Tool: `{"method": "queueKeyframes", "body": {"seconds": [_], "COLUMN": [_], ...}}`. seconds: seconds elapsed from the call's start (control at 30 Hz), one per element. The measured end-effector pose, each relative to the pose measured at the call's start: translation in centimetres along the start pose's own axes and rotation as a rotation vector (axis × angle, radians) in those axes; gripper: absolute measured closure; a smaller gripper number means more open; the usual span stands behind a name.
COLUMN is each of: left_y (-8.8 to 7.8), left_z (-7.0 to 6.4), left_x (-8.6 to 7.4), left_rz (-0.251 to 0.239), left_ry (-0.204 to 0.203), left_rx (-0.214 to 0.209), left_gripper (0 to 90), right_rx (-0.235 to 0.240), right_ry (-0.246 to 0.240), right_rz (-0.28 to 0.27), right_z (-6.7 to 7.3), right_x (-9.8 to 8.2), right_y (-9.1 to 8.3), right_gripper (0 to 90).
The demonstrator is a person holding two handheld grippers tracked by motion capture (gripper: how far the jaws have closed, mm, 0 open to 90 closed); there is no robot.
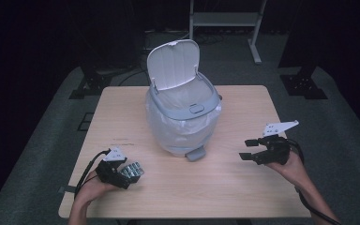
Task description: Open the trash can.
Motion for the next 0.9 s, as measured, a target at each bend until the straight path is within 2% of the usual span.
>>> {"method": "queueKeyframes", "body": {"seconds": [0.3,0.4,0.53,0.8,0.9], "left_y": [0.4,0.4,0.4,0.1,0.2], "left_z": [0.0,0.0,0.0,0.1,0.0], "left_x": [-0.3,-0.5,-0.6,-0.6,-0.6], "left_rz": [0.016,0.022,0.027,0.022,0.022], "left_ry": [0.015,0.021,0.004,0.029,0.037], "left_rx": [0.011,0.008,-0.003,0.011,0.011], "left_gripper": [5.7,10.1,14.0,31.2,33.1], "right_rx": [0.008,0.01,0.01,0.018,0.02], "right_ry": [0.006,0.008,0.007,0.009,0.007], "right_rz": [-0.006,-0.006,-0.002,-0.012,-0.014], "right_z": [0.1,0.0,0.0,0.0,0.0], "right_x": [-1.3,-1.7,-2.1,-2.5,-2.5], "right_y": [0.2,0.3,0.4,0.6,0.7], "right_gripper": [32.2,32.0,31.6,29.5,29.2]}}
Point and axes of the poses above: each handheld gripper's, and its own axes: y roughly forward along the jaws, x roughly out of its top, z roughly to its left, the point moved 7 cm from there along y, roughly forward along the jaws, and after that the axes turned 2 degrees about -z, right-handed, at the moved point
